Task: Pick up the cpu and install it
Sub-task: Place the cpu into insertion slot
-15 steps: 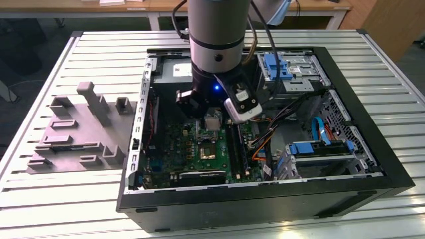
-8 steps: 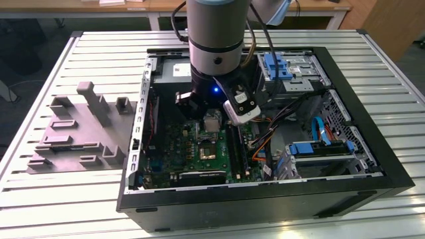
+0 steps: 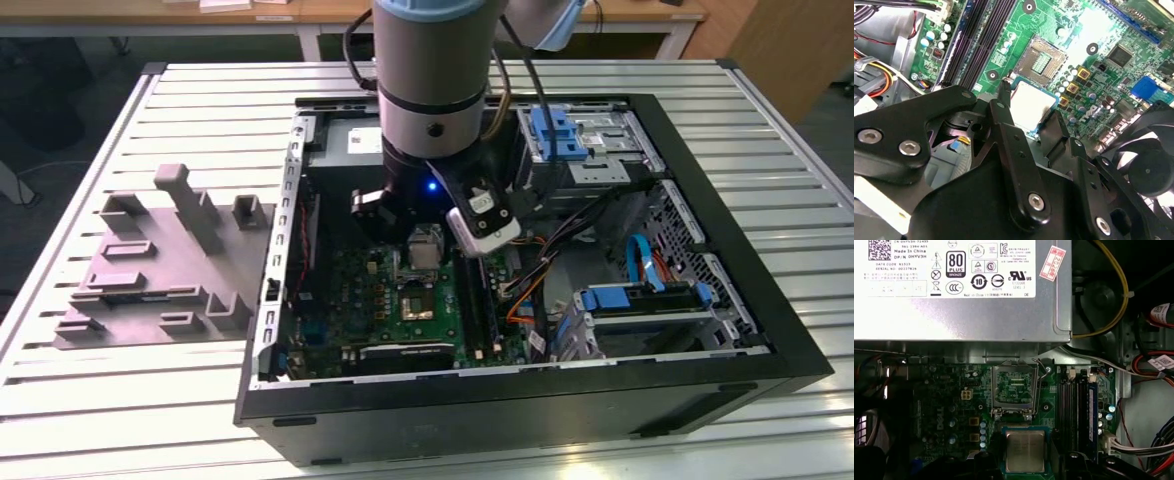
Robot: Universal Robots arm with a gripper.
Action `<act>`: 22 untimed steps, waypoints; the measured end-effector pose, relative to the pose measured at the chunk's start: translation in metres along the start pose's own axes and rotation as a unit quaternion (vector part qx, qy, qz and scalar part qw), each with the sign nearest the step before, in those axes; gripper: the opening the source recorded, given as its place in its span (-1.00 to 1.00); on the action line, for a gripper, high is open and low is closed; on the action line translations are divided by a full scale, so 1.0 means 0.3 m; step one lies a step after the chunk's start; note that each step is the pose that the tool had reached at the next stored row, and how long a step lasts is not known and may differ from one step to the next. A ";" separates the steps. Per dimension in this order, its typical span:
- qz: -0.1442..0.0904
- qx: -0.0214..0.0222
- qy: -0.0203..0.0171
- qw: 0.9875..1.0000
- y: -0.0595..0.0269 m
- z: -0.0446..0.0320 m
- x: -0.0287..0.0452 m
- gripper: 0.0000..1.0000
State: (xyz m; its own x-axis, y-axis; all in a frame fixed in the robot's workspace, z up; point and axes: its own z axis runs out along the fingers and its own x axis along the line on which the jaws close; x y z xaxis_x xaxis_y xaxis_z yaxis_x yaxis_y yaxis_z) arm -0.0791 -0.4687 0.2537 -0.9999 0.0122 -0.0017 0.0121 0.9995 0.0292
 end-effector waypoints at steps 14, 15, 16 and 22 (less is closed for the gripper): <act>-0.004 0.000 0.004 1.000 -0.027 0.072 0.005 -0.06; -0.006 0.000 0.004 1.000 -0.028 0.078 0.005 -0.06; -0.008 0.000 0.004 1.000 -0.029 0.084 0.005 -0.06; -0.013 0.000 0.005 1.000 -0.034 0.120 0.008 -0.06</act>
State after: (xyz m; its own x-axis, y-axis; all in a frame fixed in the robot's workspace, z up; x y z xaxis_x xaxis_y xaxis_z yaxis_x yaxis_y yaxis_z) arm -0.0814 -0.4779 0.2174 -0.9999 -0.0139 0.0082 -0.0137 0.9995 0.0291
